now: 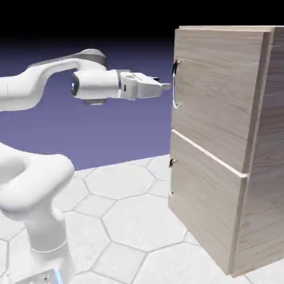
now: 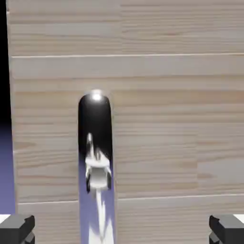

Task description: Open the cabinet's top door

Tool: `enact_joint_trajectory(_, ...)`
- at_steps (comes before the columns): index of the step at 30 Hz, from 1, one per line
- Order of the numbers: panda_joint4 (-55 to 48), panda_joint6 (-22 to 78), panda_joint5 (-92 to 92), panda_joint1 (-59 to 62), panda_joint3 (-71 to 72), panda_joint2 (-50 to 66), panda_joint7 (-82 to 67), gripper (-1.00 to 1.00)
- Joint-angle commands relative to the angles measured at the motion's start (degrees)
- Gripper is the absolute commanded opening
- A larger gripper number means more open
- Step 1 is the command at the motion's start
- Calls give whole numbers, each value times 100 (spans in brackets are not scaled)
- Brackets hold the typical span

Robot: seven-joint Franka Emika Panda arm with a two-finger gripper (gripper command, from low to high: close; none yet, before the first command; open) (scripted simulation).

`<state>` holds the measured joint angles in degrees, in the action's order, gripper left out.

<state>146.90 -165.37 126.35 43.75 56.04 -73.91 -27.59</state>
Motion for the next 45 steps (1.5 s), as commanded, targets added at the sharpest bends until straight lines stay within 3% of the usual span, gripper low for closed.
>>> enact_joint_trajectory(1, -28, 17, 250, 88, 111, -82, -139, 0)
enact_joint_trajectory(9, -671, 448, 804, 1183, 501, 56, -384, 0)
enact_joint_trajectory(10, -671, 448, 804, 1184, 501, 56, -384, -100)
enact_joint_trajectory(27, 1992, 2941, -1209, -1447, -2629, -985, -988, -100)
enact_joint_trajectory(45, 2517, 5208, -4661, -1669, -6368, -1421, -1089, -100)
